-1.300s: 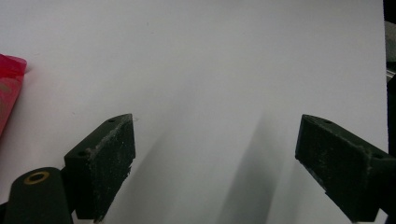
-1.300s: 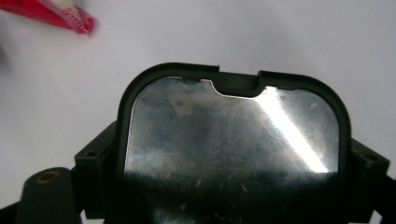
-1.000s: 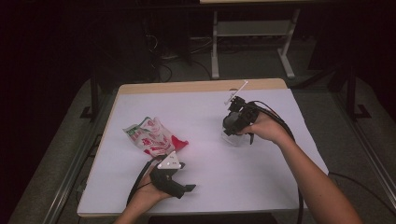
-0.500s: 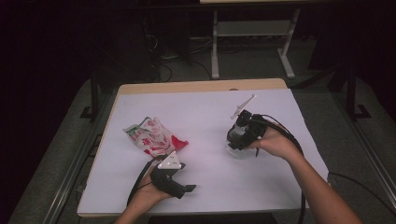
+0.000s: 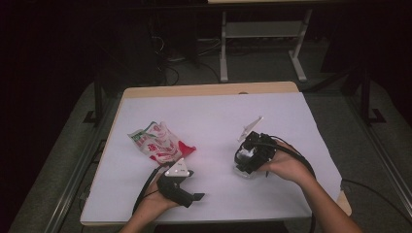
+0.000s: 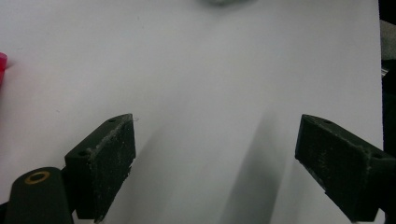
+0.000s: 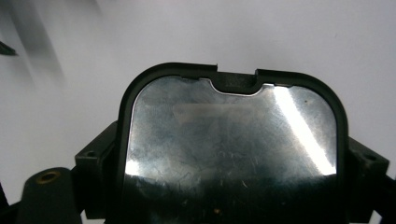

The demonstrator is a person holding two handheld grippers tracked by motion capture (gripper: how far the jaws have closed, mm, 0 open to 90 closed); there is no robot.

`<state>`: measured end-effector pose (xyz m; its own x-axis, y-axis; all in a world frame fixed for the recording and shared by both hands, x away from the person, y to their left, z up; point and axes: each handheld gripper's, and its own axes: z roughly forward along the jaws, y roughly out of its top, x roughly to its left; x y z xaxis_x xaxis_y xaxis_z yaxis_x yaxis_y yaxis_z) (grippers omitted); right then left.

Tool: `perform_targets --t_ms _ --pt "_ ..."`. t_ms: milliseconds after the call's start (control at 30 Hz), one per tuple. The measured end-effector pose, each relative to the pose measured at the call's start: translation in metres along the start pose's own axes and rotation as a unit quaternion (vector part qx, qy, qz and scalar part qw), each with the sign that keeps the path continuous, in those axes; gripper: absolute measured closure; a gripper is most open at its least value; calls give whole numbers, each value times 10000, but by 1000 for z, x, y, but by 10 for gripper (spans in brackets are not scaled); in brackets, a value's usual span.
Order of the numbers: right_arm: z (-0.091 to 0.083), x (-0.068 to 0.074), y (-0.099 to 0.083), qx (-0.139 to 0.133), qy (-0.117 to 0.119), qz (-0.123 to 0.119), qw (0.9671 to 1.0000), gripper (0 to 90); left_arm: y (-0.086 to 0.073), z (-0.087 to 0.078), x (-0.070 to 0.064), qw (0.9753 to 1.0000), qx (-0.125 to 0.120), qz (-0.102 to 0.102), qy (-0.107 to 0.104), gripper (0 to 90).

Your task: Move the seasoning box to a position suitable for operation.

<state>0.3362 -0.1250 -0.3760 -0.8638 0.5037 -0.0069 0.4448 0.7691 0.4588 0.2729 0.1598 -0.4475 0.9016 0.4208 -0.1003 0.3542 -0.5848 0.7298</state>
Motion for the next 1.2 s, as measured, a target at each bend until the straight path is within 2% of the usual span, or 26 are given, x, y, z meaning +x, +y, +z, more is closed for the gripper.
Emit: perform_targets --t_ms 600,800,1000,1200 --pt "10 9 -5 39 26 -248 9997 152 0 2 -1 10000 21 14 -27 119" --pt "10 7 -5 43 74 -149 9999 137 0 2 -2 10000 4 -19 -43 119" --pt "3 4 -8 -155 94 -74 9998 90 0 3 -3 10000 16 13 -59 119" --pt "-15 -1 -16 -573 177 3 9982 86 0 3 -3 10000 15 -8 -56 119"
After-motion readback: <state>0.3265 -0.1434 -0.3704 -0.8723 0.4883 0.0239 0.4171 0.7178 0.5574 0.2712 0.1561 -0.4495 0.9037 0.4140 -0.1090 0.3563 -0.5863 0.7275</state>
